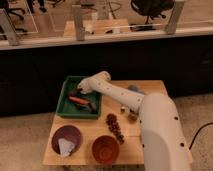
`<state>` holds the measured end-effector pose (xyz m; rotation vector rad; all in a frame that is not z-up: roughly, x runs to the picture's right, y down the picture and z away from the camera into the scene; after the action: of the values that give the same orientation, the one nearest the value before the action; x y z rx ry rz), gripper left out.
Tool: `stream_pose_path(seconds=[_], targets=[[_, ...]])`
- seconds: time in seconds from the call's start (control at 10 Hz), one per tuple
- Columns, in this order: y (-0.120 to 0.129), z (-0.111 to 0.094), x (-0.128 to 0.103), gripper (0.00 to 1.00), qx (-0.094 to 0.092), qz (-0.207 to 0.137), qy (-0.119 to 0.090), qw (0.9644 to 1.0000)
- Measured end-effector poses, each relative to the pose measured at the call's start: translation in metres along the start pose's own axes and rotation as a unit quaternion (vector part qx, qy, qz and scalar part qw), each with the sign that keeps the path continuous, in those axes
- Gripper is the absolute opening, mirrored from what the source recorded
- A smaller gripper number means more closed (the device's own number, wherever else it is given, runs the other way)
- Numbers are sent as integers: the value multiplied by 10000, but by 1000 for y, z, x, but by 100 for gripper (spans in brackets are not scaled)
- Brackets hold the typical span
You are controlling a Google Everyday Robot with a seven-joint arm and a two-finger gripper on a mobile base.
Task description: Wipe tray with eraser
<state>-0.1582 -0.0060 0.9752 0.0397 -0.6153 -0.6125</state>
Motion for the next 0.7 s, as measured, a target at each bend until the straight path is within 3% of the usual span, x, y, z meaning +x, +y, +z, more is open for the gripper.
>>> stream_pose_path(seconds=[0.4, 0.7], targets=[[29, -33, 24, 15, -145, 111, 214, 9996], [41, -39, 33, 15, -284, 209, 393, 9986]])
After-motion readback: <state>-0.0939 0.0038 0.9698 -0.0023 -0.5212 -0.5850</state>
